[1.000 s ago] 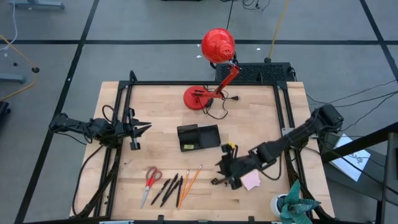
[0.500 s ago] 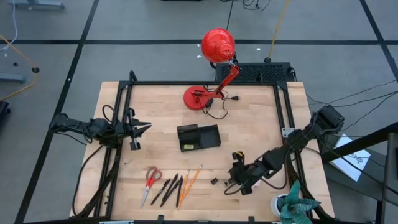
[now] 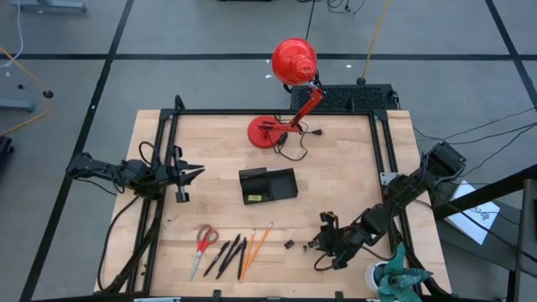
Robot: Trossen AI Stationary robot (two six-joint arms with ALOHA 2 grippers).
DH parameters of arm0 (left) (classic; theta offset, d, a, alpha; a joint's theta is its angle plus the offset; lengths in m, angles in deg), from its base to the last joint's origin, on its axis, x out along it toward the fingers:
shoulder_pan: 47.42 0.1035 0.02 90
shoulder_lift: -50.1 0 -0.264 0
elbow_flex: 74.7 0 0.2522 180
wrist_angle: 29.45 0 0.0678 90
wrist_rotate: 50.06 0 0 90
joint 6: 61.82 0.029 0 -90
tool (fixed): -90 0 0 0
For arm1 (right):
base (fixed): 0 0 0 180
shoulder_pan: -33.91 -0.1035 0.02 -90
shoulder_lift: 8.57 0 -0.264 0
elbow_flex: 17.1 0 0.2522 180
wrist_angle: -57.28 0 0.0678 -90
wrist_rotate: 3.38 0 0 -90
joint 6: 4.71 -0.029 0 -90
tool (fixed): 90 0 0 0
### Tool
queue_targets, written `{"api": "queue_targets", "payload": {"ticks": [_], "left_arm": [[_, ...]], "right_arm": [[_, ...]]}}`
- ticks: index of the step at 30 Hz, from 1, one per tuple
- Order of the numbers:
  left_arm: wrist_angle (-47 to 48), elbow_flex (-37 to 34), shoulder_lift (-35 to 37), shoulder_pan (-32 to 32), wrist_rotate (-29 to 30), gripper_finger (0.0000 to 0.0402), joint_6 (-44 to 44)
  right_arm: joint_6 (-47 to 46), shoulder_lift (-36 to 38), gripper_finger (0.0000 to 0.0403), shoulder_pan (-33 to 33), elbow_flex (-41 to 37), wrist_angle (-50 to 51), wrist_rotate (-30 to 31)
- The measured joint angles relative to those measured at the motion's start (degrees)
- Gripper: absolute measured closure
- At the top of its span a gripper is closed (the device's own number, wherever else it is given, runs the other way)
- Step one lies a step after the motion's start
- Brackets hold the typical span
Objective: Pick and place office supplies into organizer
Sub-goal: Put the right black binder clip into the desk organizer
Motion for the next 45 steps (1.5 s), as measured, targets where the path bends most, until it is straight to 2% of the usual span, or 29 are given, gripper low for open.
{"api": "queue_targets", "payload": {"ticks": [7, 13, 25, 28, 34, 40, 45], "left_arm": [[0.07, 0.0, 0.0, 0.0, 0.0, 0.0355, 0.11], [0.09, 0.0, 0.0, 0.0, 0.94, 0.0355, 0.12], [0.08, 0.0, 0.0, 0.01, 1.44, 0.0355, -0.21], [0.11, 0.0, 0.02, 0.0, 1.45, 0.0355, -0.21], [0.59, 0.0, 0.01, 0.01, 1.46, 0.0355, -0.16], [0.55, 0.0, 0.01, 0.02, 1.48, 0.0355, -0.16], [0.52, 0.0, 0.02, 0.01, 1.49, 0.0355, -0.13]], "right_arm": [[-0.09, -0.02, 0.0272, -0.8, -3.06, -5.22, -0.02], [1.13, -0.19, 0.0273, -0.78, -3.13, -5.66, 1.72], [3.18, -8.5, 0.0276, -0.73, -3.1, -12.62, 1.8], [3.77, -8.37, 0.0301, -0.73, -3.06, -12.34, 1.87], [6.37, -5.8, 0.039, -0.65, -3.11, -11.69, 1.32], [7.82, -2.35, 0.0392, -0.67, -3.13, -11.66, 1.51], [12.43, 1.25, 0.0398, -0.34, -3.15, -11.56, 4.39]]}}
